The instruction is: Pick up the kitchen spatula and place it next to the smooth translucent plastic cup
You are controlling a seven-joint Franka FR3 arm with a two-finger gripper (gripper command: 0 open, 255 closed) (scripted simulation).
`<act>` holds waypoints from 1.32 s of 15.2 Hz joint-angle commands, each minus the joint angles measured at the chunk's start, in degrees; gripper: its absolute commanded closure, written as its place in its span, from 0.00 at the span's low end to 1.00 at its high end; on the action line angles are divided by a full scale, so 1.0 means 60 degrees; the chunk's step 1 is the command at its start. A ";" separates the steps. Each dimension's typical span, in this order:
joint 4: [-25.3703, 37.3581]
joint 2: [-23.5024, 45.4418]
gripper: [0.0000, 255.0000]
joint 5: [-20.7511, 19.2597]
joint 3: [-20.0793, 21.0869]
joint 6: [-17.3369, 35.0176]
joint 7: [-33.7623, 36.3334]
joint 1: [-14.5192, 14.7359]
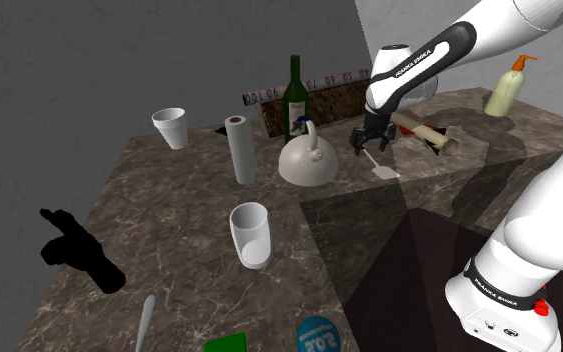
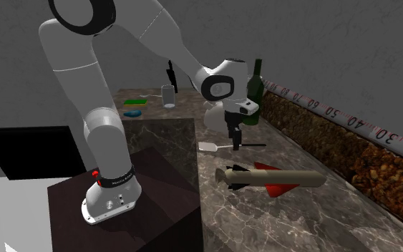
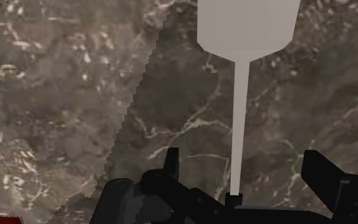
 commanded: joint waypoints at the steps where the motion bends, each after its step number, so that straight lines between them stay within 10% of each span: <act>1: 0.0003 0.0015 0.00 0.0005 -0.0003 0.0015 -0.0007 -0.0001; 4: 0.0002 0.0013 0.00 0.0004 -0.0003 0.0012 -0.0006 -0.0001; 5: 0.0002 0.0013 1.00 0.0004 -0.0003 0.0012 -0.0006 -0.0001; 20: 0.0322 -0.0527 1.00 -0.0132 0.0051 -0.0835 0.0094 -0.0022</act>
